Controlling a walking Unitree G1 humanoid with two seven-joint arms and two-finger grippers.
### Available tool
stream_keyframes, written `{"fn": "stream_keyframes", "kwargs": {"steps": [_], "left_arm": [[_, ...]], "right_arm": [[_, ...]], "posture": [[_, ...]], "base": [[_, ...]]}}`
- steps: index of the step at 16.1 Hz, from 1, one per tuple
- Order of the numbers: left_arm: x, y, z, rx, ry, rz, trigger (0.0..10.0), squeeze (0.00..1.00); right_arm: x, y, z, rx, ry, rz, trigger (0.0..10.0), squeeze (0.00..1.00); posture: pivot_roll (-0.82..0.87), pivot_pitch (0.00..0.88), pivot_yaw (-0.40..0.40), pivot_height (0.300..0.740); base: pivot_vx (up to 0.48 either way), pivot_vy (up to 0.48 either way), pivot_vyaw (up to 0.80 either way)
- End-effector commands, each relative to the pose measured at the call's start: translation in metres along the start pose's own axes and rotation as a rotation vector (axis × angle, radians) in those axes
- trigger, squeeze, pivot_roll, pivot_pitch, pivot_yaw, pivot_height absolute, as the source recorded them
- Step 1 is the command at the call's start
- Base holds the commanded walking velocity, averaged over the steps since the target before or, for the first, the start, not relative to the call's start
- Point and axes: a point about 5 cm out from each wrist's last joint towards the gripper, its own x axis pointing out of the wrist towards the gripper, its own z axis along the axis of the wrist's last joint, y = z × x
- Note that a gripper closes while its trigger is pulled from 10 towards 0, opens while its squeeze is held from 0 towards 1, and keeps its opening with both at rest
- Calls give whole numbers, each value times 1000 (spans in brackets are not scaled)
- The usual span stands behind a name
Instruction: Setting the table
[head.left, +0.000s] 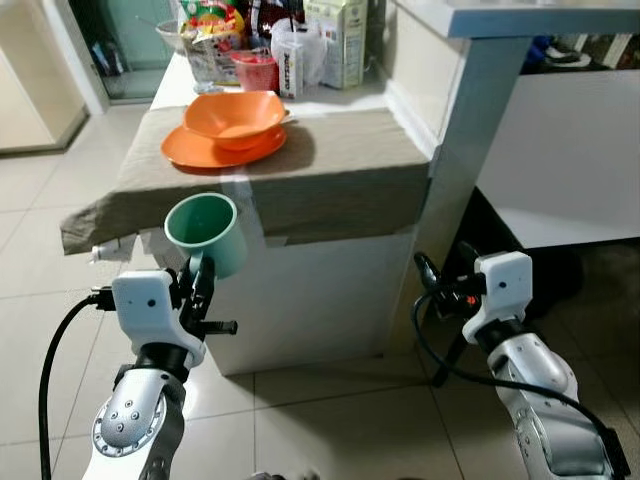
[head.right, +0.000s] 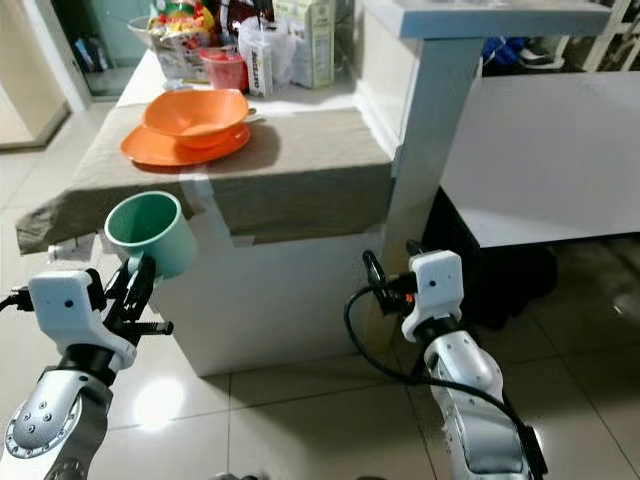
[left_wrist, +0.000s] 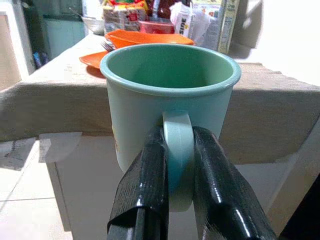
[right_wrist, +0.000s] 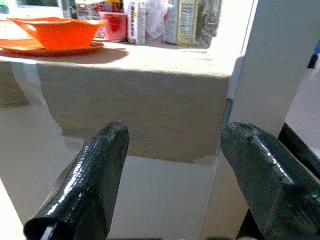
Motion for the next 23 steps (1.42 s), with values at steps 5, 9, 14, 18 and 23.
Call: {"fn": "stream_keyframes", "kwargs": {"steps": [5, 9, 14, 18, 23], "left_arm": [[4, -8, 4, -12, -22, 5, 0, 0], [10, -7, 4, 3, -12, 32, 0, 0], [18, -7, 2, 8, -8, 36, 0, 0], [21, -10, 3, 29, -10, 17, 0, 0], [21, -13, 5, 45, -19, 3, 0, 0]], "right_arm": [[2, -2, -2, -18, 15, -1, 10000, 0], [6, 2, 0, -22, 12, 6, 10000, 0], [5, 5, 4, -28, 1, 5, 10000, 0], [7, 8, 0, -30, 7, 16, 10000, 0], [8, 3, -8, -32, 28, 9, 10000, 0]], "posture": [[-125, 25, 55, 740], [-126, 24, 62, 740], [-132, 24, 70, 740], [-131, 22, 73, 740], [-131, 19, 76, 740]], "base": [[0, -424, 0], [273, -391, 0], [316, -358, 0], [304, -367, 0], [202, -409, 0]]}}
